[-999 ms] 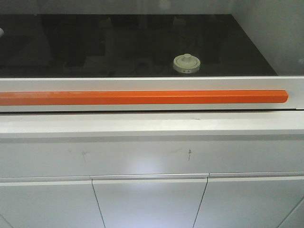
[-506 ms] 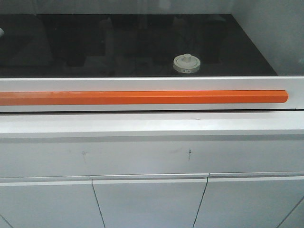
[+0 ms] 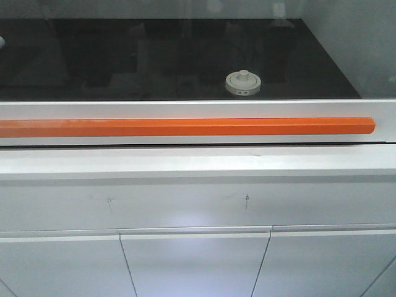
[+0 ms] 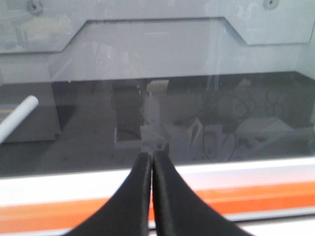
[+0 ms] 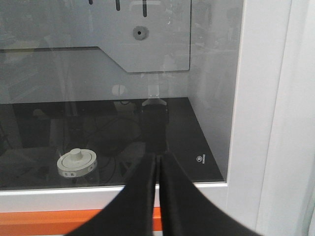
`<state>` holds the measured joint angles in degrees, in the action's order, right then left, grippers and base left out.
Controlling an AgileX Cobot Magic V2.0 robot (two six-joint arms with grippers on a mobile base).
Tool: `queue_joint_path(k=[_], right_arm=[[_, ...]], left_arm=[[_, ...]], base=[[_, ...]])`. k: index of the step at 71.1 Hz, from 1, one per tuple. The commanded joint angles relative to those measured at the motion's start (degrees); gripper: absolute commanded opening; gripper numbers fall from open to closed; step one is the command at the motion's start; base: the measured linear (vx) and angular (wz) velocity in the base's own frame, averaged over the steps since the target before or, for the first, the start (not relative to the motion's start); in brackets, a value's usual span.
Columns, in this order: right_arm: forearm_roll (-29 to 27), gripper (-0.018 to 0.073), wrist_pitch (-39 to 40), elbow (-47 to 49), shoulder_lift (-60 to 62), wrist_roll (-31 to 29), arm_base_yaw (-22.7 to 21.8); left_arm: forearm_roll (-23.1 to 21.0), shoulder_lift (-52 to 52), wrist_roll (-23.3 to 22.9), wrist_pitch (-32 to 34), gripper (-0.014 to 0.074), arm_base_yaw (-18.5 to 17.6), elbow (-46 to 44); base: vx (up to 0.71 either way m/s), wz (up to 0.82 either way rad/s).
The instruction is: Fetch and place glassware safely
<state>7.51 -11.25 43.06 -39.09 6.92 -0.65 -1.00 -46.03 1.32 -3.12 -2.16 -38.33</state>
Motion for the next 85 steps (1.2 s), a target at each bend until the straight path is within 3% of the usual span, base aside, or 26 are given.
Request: queue_joint_path(k=[1, 19, 34, 49, 69, 85], right_arm=[[0.5, -0.0003, 7.9, 0.4, -0.3, -0.9, -0.2], [0.7, -0.0003, 31.8, -15.9, -0.8, -1.2, -0.2], [0.7, -0.0003, 44.6, -27.0, -5.4, -3.5, -0.2], [0.7, -0.0003, 53.9, -28.2, -15.1, -4.8, -0.2], [0.7, -0.0003, 68.4, -28.2, -29.9, -6.2, -0.2], [0.7, -0.0003, 77.8, -28.1, -40.9, -6.4, -0.2]], left_arm=[[-0.2, 0.2, 0.0, 9.4, -0.0007, 0.2, 2.4], [-0.2, 0.2, 0.0, 25.5, -0.0007, 0.1, 12.7], [-0.2, 0.0, 0.0, 29.3, -0.0007, 0.1, 16.7], [-0.1, -3.2, 0.7, 32.3, -0.0007, 0.1, 17.9], [-0.1, -12.1, 0.7, 44.3, -0.0007, 0.1, 17.9], [-0.1, -16.8, 0.7, 47.7, -0.0007, 0.1, 17.9]], base=[[0.0, 0.0], [0.0, 0.0], [0.0, 0.0], [0.0, 0.0], [0.0, 0.0], [0.0, 0.0]])
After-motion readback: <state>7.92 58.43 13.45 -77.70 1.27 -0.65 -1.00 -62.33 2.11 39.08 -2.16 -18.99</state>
